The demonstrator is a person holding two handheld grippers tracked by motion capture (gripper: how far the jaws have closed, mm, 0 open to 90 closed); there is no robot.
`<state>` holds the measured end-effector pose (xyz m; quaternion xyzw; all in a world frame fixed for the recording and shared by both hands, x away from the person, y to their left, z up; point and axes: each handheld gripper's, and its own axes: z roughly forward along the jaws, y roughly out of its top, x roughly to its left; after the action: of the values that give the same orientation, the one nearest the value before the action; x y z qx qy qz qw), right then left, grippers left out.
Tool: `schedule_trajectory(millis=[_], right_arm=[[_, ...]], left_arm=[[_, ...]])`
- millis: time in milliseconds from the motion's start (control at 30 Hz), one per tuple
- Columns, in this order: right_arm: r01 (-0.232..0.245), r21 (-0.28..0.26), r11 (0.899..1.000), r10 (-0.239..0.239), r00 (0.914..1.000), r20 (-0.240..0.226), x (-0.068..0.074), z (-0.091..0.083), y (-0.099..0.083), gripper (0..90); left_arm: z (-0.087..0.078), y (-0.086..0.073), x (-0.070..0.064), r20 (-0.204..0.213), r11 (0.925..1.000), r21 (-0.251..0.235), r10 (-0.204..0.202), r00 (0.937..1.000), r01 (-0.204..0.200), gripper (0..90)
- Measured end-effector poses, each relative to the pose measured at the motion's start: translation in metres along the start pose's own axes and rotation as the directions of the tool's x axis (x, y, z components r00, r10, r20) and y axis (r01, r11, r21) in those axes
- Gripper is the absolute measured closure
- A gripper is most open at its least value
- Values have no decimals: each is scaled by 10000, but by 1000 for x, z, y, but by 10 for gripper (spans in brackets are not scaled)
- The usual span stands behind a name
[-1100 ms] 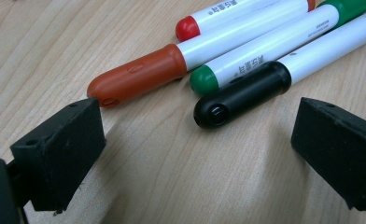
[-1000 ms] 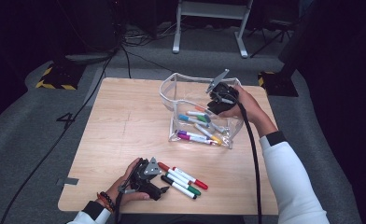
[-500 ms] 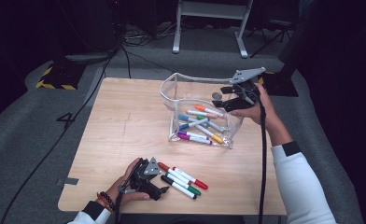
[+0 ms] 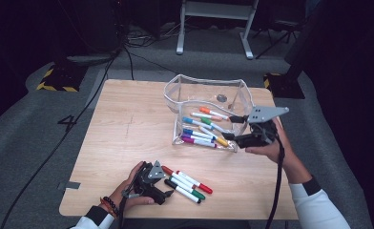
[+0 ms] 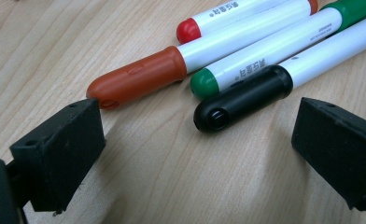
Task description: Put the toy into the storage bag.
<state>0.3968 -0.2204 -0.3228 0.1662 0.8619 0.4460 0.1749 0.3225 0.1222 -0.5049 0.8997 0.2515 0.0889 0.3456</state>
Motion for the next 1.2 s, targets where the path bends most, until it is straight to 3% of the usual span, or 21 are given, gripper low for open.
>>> schedule_trajectory(millis=[100, 400, 600, 700, 767, 833, 867, 933, 1033, 1200], right_arm=[[-26, 86, 10000, 30, 9988, -482, 16, 9, -17, 372], [10, 1172, 9931, 182, 9866, -1622, 57, 50, -71, 393], [148, 1498, 9886, 174, 9774, -2108, 74, 69, -90, 393], [-7, 1546, 9880, 391, 9686, -2455, 79, 77, -97, 394], [-86, 1722, 9850, 533, 9650, -2567, 81, 83, -101, 394], [13, 1847, 9828, 454, 9676, -2482, 84, 89, -104, 414], [-89, 1791, 9838, 515, 9708, -2344, 84, 91, -106, 420], [-300, 1837, 9825, 749, 9671, -2430, 84, 94, -109, 428], [-88, 1949, 9808, 596, 9648, -2563, 86, 98, -112, 440], [136, 2120, 9772, 398, 9686, -2456, 87, 103, -115, 492]], left_arm=[[1, 1, -1, -20, 10000, -9, -45, 10000, 44, 28], [3, 3, -3, -178, 9998, -11, -200, 9996, 200, 28], [4, 5, -4, -228, 9997, -23, -253, 9994, 252, 28], [5, 6, -4, -321, 9994, -15, -333, 9989, 333, 28], [6, 6, -4, -337, 9994, -14, -345, 9988, 344, 28], [6, 7, -5, -321, 9993, -18, -377, 9988, 376, 28], [6, 7, -5, -311, 9993, -32, -380, 9988, 379, 28], [6, 7, -5, -316, 9993, -12, -376, 9988, 376, 28], [7, 8, -4, -342, 9993, -14, -382, 9987, 382, 28], [11, 13, -4, -412, 9990, -26, -449, 9981, 448, 27]])
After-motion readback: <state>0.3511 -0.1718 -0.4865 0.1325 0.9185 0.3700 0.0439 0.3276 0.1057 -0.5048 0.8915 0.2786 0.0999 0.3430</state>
